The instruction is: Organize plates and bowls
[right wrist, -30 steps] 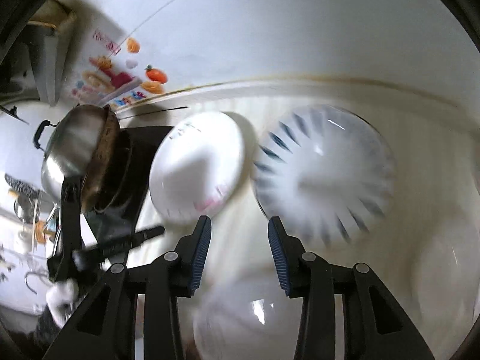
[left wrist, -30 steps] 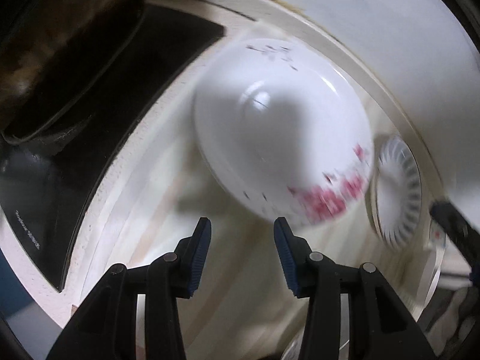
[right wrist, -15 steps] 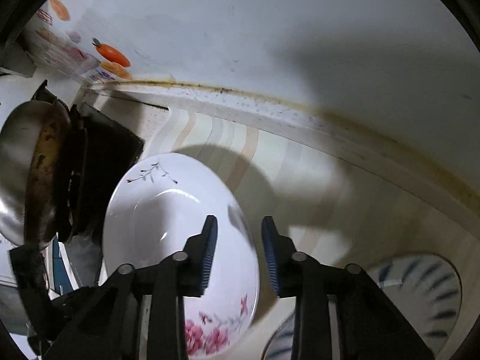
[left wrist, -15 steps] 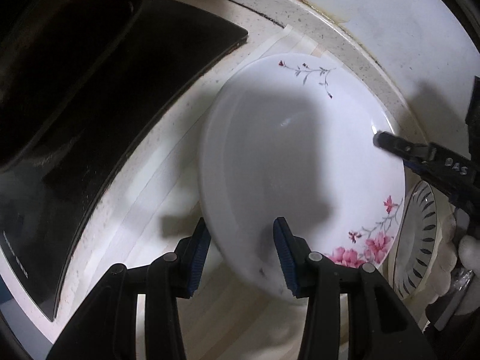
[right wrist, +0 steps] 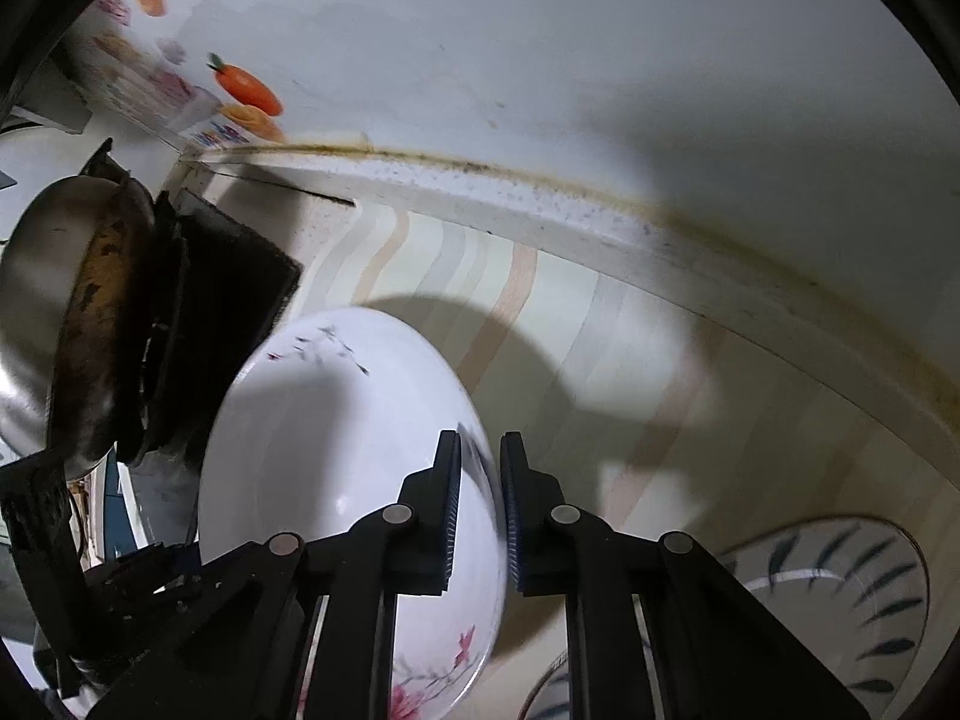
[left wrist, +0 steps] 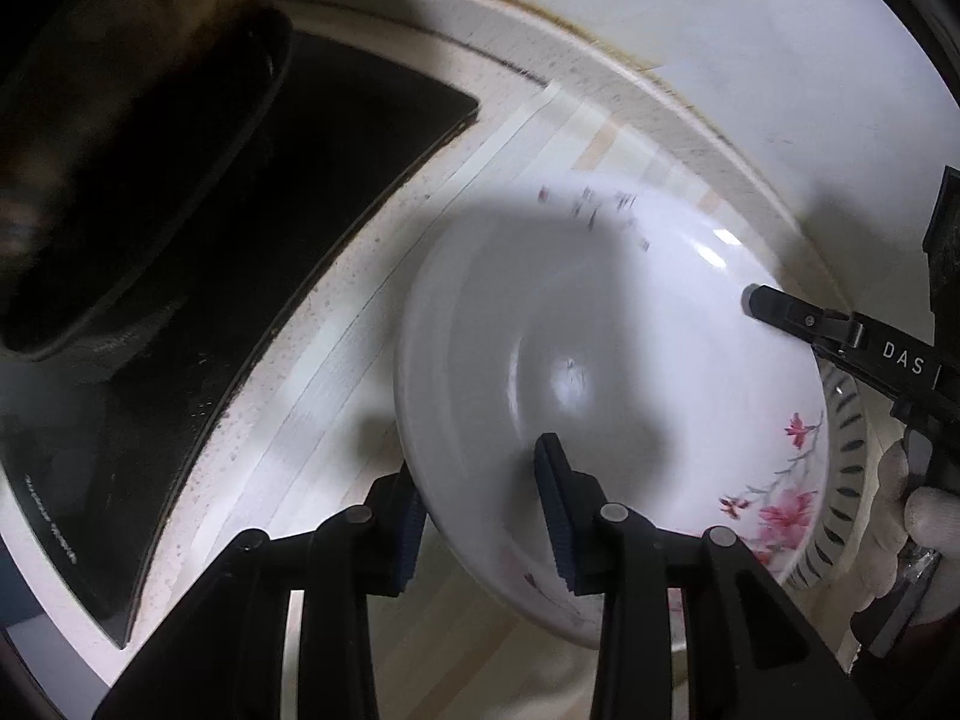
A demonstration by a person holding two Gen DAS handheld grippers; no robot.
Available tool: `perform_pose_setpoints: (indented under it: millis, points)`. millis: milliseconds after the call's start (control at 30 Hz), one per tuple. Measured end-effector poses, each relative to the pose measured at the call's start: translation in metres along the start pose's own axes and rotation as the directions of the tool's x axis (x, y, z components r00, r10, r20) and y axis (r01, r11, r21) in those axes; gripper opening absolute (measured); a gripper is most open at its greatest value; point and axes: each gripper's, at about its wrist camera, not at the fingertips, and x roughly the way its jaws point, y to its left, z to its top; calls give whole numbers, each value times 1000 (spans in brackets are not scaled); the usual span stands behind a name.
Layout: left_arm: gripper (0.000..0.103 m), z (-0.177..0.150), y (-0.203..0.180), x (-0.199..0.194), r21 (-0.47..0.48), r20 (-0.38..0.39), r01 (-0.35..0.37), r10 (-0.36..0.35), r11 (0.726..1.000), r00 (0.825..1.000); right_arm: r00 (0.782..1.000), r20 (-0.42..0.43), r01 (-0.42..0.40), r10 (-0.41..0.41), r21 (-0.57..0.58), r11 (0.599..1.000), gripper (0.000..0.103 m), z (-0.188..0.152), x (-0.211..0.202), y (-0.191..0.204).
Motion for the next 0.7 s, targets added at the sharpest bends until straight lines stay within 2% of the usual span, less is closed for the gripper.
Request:
perform_pose_setpoints:
  millis: [367,433,700]
  points:
    - [32,-17,-31,-52,134,32,43,-47,990,998,997,83,-6,2,38,999,15,-42,-71,3]
    - [32,-10,-36,-64,166,36,54,-61,985,998,995,103,-6,0,58,998,15,-54,-89,1]
    - [32,-44,-67,-101,320,23,110,-123,941,992,981,195,-8,-25,165,986,15,-138,-167,-12]
